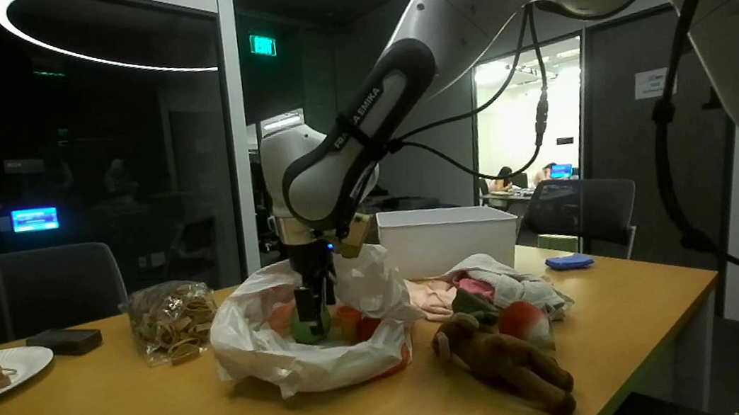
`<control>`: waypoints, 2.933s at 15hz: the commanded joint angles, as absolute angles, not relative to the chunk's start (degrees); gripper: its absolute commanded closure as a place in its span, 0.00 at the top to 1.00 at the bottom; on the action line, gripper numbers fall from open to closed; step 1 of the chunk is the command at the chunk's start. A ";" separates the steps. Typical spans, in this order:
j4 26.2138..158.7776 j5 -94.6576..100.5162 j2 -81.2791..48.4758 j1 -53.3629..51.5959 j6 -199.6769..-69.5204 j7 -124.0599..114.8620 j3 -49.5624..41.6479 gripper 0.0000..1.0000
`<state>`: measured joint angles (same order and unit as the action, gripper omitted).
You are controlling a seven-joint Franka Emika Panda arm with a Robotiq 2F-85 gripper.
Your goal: Empty all the objects from the plastic
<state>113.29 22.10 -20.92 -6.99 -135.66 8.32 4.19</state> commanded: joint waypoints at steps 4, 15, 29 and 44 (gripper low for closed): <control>110.35 31.58 -22.88 -10.13 -139.99 4.81 1.69 1.00; 110.71 30.92 -22.68 -9.13 -141.57 5.61 1.93 0.50; 108.93 9.18 -8.06 -6.31 -94.88 8.64 5.71 0.48; 120.28 22.91 -1.36 -6.69 -88.62 3.23 5.89 1.00</control>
